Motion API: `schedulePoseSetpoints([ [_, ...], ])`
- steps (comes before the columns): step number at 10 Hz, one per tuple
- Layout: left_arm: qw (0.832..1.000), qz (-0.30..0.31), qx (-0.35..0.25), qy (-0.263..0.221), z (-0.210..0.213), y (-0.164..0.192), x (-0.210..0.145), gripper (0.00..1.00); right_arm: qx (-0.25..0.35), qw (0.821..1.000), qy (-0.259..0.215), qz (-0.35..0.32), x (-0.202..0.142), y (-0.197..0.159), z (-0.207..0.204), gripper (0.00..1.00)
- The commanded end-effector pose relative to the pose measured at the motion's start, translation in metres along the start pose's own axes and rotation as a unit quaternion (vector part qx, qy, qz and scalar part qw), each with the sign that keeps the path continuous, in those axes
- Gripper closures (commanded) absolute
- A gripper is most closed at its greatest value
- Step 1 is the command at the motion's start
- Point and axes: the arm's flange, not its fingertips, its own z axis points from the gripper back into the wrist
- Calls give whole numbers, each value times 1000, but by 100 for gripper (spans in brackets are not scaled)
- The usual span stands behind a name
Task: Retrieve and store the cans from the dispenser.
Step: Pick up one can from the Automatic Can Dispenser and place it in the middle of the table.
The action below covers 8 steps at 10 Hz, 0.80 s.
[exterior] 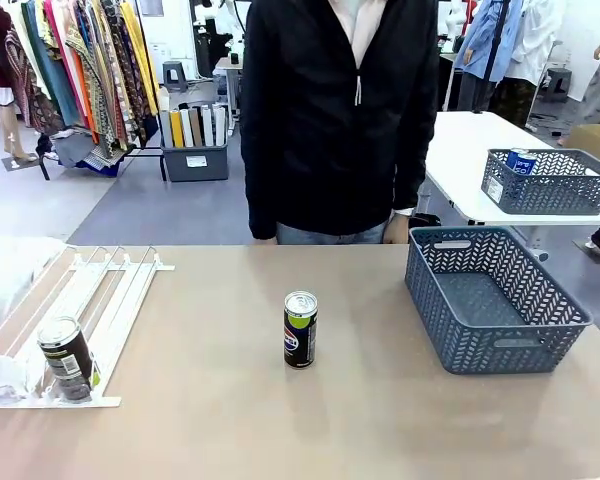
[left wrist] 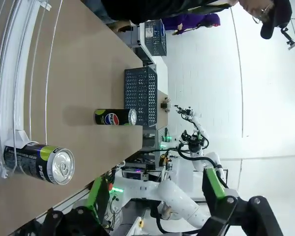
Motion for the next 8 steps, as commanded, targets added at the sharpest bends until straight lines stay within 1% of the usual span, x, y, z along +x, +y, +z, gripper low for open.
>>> schedulePoseSetpoints([
  [1,1000,1,2,4,3,-1,-3,0,13,1000,-9,8,3,2,-2,0],
  [8,1000,1,0,0,1,0,0,0,13,1000,-9,8,3,2,-2,0],
])
